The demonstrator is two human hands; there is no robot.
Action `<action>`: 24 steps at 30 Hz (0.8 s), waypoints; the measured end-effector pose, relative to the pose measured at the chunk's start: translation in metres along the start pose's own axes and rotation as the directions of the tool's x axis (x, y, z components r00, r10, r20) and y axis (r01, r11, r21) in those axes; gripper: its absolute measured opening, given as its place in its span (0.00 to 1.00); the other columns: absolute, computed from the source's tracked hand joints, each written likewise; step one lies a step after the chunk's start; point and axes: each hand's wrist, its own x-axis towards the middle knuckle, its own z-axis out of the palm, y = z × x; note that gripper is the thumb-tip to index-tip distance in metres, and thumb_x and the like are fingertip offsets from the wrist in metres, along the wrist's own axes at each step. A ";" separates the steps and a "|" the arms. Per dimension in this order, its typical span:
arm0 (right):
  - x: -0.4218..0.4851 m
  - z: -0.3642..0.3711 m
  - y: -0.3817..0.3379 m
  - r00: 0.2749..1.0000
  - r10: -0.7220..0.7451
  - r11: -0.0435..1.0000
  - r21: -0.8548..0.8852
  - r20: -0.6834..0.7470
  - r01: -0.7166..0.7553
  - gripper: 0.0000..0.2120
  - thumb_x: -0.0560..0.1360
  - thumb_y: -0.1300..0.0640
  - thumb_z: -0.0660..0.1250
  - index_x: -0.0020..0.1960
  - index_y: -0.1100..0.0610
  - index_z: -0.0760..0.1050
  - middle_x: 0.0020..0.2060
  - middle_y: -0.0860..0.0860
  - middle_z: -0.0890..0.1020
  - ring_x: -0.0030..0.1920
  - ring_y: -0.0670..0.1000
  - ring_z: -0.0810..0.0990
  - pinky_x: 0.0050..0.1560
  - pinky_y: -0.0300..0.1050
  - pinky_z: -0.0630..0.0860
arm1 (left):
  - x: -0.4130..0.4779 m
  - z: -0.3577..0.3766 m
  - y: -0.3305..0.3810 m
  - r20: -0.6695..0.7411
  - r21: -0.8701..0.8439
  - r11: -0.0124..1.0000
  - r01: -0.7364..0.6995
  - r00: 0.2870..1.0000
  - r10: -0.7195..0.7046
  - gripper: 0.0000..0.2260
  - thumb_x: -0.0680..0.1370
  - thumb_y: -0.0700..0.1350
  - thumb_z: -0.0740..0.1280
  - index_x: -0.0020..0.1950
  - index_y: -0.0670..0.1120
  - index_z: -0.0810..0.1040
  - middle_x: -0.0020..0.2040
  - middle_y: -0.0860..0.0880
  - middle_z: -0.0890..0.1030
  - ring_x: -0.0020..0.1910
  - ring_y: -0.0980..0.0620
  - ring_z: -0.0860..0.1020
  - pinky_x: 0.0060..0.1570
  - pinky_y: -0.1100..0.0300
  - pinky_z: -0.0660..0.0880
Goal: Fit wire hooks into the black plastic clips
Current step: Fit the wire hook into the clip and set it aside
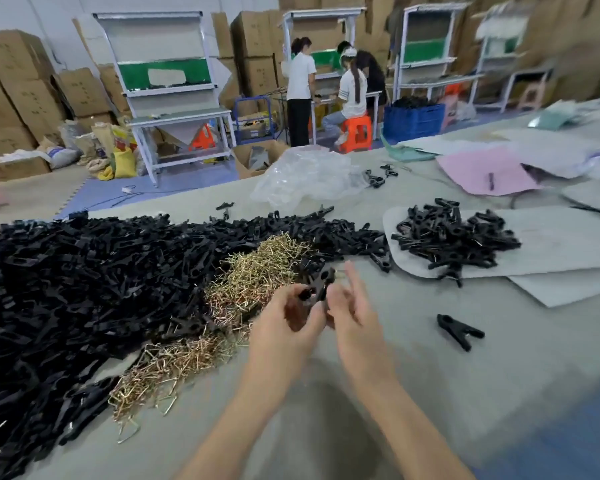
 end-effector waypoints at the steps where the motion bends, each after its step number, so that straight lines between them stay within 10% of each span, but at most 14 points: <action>1: 0.002 -0.014 -0.003 0.999 0.011 1.000 0.021 -0.048 -0.010 0.26 0.84 0.48 0.59 0.80 0.42 0.56 0.59 0.40 0.80 0.56 0.39 0.82 0.62 0.40 0.75 | 0.014 0.021 0.015 0.024 -0.054 0.999 -0.005 1.000 0.006 0.10 0.78 0.53 0.71 0.58 0.58 0.76 0.39 0.58 0.81 0.37 0.61 0.80 0.38 0.69 0.74; 6: 0.012 -0.054 -0.013 0.971 0.015 0.999 0.047 -0.237 -0.004 0.27 0.84 0.45 0.54 0.81 0.44 0.51 0.67 0.43 0.77 0.57 0.37 0.81 0.54 0.36 0.78 | 0.109 0.102 0.083 0.256 -0.194 0.979 0.067 0.967 -0.015 0.35 0.79 0.52 0.69 0.80 0.46 0.56 0.55 0.55 0.80 0.51 0.60 0.77 0.50 0.65 0.70; 13: 0.013 -0.026 -0.010 0.977 -0.054 0.998 -0.039 -0.205 0.047 0.23 0.79 0.51 0.56 0.71 0.32 0.62 0.63 0.32 0.76 0.63 0.38 0.77 0.66 0.46 0.73 | 0.071 0.066 0.041 0.163 -0.167 0.986 0.017 0.987 0.011 0.18 0.83 0.50 0.64 0.73 0.51 0.69 0.53 0.60 0.79 0.49 0.67 0.79 0.45 0.73 0.73; 18: -0.006 0.034 0.005 0.994 -0.103 0.980 -0.169 0.022 0.105 0.22 0.83 0.57 0.58 0.69 0.34 0.66 0.63 0.30 0.72 0.63 0.35 0.74 0.59 0.35 0.72 | -0.003 -0.051 -0.030 -0.062 0.381 0.911 -0.157 0.979 0.194 0.15 0.81 0.52 0.61 0.68 0.55 0.72 0.57 0.61 0.78 0.57 0.61 0.75 0.56 0.60 0.74; 24: -0.022 0.111 0.017 0.925 -0.181 0.836 -0.443 0.334 0.323 0.22 0.83 0.58 0.57 0.75 0.43 0.63 0.66 0.36 0.69 0.59 0.36 0.72 0.60 0.30 0.67 | -0.057 -0.145 -0.085 -0.228 0.734 0.663 0.146 0.973 0.038 0.28 0.79 0.61 0.50 0.69 0.47 0.76 0.66 0.50 0.78 0.67 0.46 0.74 0.68 0.50 0.66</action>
